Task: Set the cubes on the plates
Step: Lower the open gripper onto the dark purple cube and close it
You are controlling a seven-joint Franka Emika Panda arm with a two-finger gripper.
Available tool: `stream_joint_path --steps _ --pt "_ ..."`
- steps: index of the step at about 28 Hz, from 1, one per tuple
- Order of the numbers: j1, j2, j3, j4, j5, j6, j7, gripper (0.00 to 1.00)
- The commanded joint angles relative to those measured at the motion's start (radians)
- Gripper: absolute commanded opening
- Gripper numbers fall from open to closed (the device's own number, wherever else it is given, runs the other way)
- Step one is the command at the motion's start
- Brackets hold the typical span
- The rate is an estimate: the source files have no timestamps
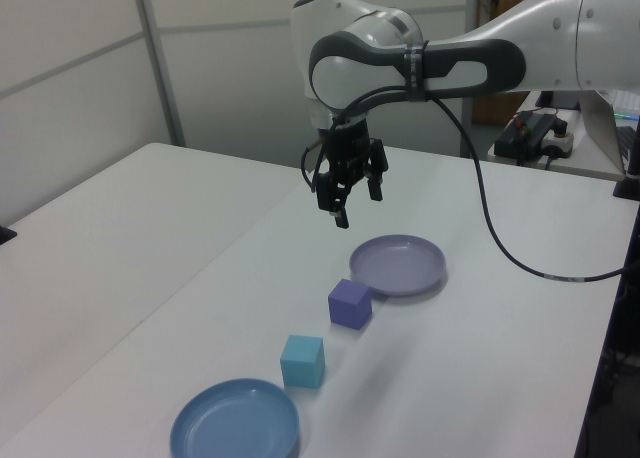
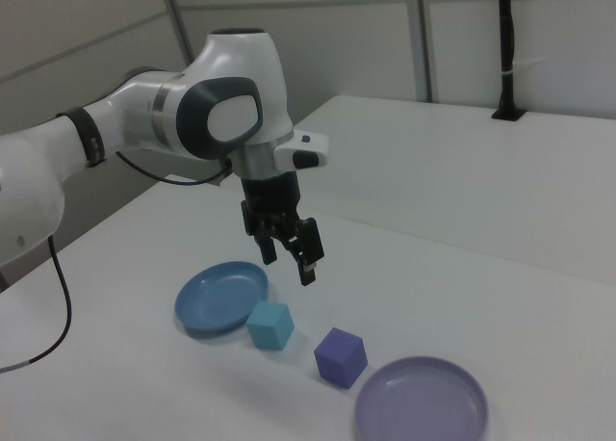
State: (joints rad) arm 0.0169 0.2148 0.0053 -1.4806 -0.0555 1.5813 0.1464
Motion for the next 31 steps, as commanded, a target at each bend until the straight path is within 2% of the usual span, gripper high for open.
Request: stream_joint_path --steps 1,6,9,12,20,31 --pt "0.005 0.017 -0.008 -0.054 0.0 0.102 -0.071 1.0" --pt "0.005 0.021 -0.008 -0.15 -0.012 0.259 -0.082 1.0" --pt "0.005 0.028 -0.008 -0.176 -0.017 0.308 -0.087 1.0" --pt "0.005 0.047 -0.008 -0.181 -0.03 0.319 -0.125 1.0" --pt "0.003 0.081 -0.01 -0.204 -0.03 0.345 -0.205 1.0" --pt "0.003 0.133 -0.01 -0.221 -0.057 0.399 -0.211 1.0"
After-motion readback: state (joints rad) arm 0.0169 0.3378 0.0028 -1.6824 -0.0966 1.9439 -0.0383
